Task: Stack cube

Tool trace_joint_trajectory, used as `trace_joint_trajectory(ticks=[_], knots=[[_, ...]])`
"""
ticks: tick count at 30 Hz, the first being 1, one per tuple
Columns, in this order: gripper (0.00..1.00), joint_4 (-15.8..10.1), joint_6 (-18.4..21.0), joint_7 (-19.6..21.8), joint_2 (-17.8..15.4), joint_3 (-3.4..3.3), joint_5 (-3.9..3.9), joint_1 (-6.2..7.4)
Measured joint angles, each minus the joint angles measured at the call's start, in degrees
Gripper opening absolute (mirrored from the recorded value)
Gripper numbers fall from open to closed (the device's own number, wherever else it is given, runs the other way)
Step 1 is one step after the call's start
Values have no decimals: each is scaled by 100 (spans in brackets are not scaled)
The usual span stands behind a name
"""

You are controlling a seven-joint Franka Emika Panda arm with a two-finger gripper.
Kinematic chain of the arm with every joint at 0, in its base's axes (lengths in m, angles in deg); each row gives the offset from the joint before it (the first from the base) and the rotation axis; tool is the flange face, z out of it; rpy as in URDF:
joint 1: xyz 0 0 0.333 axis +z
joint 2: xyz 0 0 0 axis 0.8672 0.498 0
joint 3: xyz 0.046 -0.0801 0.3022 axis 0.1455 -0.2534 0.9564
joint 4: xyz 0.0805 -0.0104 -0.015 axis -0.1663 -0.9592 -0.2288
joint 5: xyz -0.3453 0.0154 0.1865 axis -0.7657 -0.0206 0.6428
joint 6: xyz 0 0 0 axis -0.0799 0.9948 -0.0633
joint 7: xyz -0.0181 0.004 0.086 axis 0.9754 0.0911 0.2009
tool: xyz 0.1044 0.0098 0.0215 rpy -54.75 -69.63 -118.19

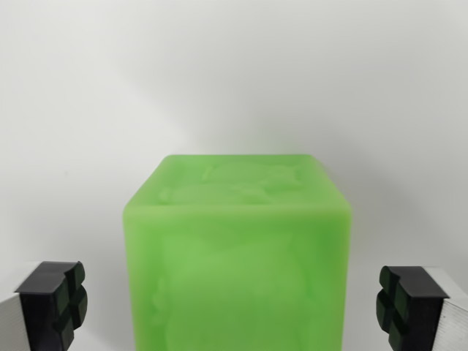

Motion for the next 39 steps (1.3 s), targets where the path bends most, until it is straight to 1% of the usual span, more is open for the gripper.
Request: trace_joint_trajectory(ticks=[4,11,12,39], knots=[[100,55,-136,3,186,-51,-2,48],[100,96,-238,3,329,-96,-2,94],[0,98,-240,3,332,-98,-2,96],[0,106,-246,3,340,-102,-2,98]])
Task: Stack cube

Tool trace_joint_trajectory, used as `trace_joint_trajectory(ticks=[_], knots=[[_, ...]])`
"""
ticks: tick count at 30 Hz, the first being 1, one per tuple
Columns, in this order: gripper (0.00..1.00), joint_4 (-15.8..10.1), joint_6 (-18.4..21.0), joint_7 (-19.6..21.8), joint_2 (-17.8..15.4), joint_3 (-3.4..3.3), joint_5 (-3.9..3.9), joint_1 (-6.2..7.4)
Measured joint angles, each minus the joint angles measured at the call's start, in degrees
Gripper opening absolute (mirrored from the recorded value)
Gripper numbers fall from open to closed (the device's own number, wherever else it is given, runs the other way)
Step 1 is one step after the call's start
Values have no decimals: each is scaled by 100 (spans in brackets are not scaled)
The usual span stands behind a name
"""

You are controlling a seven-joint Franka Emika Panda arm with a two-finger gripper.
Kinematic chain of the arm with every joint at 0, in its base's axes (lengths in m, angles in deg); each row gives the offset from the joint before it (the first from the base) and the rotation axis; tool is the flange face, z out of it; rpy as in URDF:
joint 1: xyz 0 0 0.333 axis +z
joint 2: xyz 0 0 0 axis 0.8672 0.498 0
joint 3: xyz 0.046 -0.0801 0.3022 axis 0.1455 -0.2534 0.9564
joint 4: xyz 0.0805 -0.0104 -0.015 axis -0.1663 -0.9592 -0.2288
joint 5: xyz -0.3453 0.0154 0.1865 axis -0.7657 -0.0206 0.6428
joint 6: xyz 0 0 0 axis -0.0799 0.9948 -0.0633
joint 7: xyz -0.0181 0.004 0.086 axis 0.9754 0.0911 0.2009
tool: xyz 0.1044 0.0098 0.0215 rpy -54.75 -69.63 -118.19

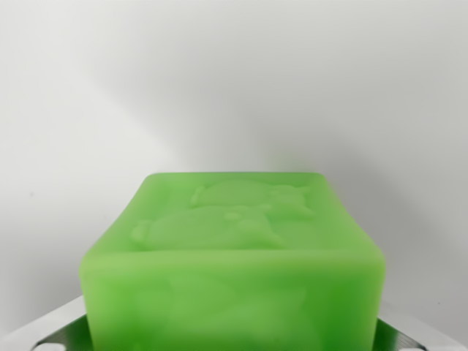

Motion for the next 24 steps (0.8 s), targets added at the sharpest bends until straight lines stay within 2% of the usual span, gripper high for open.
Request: trace_joint_trajectory(ticks=[14,24], knots=[[0,-3,10,-1,-10,0,0,-1],[0,-51,122,-7,-187,12,1,-11]])
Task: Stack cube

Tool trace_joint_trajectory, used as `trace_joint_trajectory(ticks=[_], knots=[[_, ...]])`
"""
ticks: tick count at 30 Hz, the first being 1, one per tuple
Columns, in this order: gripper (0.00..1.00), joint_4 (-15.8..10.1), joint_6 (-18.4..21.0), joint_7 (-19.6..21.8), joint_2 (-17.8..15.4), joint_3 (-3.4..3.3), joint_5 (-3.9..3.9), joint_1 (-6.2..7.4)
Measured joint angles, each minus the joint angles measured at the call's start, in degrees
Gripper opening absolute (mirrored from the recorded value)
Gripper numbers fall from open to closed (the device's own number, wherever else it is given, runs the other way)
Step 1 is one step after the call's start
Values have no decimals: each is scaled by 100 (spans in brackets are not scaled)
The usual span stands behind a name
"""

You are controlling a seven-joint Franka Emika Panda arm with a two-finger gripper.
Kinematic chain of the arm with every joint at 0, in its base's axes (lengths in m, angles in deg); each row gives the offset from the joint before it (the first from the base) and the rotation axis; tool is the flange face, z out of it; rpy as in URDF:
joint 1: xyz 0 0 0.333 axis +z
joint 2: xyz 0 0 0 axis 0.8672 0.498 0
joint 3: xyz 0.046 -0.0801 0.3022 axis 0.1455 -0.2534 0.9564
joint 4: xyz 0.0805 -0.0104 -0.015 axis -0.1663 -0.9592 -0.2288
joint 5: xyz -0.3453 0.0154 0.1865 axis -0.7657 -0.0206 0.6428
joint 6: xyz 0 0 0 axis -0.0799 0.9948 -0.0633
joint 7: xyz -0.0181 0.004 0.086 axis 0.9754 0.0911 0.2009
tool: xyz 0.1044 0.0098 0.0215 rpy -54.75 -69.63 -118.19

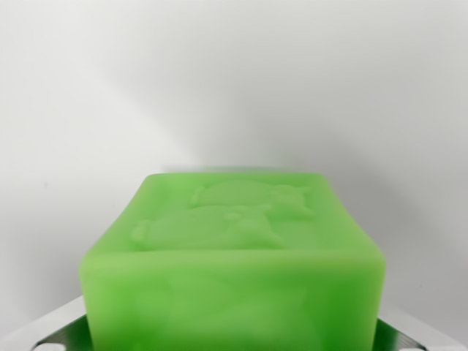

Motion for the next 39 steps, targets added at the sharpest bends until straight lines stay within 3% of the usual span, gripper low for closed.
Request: trace_joint_trajectory(ticks=[14,39], knots=[[0,-102,292,-25,-405,63,30,-52],[0,-232,1192,-171,-1466,141,245,-88]])
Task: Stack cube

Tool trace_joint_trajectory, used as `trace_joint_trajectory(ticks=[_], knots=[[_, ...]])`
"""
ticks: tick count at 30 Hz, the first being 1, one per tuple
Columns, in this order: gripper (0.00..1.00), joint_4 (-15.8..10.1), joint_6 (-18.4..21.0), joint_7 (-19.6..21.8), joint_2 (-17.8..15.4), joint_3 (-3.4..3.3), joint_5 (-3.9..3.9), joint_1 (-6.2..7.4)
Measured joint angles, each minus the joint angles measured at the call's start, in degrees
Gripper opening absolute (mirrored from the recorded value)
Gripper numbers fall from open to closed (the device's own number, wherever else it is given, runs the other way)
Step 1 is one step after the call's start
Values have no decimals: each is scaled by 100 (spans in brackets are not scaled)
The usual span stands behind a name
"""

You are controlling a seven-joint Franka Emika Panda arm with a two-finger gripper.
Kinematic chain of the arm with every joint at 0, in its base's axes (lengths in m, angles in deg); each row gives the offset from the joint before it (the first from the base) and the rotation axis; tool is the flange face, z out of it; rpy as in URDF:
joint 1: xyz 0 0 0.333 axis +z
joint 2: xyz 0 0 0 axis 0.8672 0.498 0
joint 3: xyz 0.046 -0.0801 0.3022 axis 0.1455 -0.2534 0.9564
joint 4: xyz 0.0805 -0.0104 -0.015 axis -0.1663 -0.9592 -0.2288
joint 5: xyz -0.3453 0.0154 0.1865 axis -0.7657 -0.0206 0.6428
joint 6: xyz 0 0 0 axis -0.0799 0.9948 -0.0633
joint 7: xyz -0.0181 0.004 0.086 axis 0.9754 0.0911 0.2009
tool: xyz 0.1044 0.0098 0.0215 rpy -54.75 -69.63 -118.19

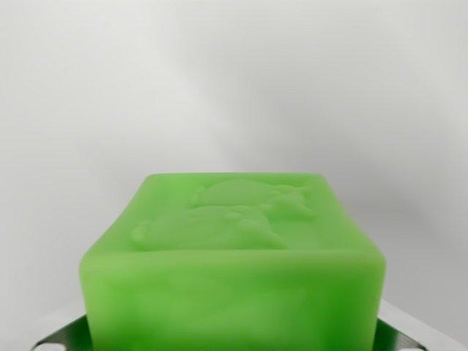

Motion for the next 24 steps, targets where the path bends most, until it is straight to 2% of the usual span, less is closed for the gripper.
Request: trace_joint_trajectory(ticks=[6,24], knots=[[0,-30,134,-73,-178,-1,48,-18],[0,-278,181,-427,-452,-71,106,-293]])
